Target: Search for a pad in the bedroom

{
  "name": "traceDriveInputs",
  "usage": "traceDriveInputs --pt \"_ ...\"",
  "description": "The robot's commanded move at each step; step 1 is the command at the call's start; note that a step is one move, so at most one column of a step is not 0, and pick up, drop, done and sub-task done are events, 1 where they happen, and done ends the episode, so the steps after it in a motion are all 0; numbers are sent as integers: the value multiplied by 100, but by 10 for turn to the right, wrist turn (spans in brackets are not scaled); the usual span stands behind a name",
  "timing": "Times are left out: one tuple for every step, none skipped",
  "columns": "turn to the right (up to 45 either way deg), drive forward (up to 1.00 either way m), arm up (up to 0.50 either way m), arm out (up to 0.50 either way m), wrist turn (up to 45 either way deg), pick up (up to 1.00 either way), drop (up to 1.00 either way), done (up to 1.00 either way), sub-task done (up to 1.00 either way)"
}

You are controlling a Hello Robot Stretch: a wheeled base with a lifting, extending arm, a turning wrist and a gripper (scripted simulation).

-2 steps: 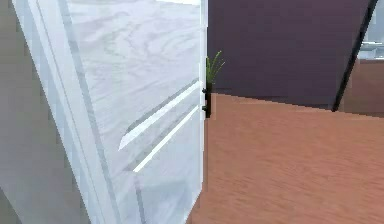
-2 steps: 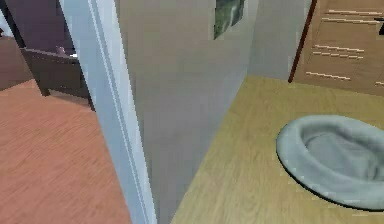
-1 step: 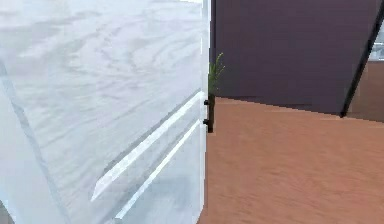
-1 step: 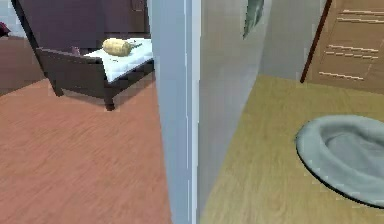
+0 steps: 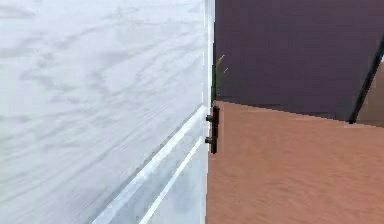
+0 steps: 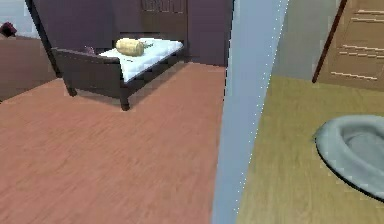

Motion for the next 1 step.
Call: traceDriveInputs --pt "450 0 0 0 0 0 0 0 0"
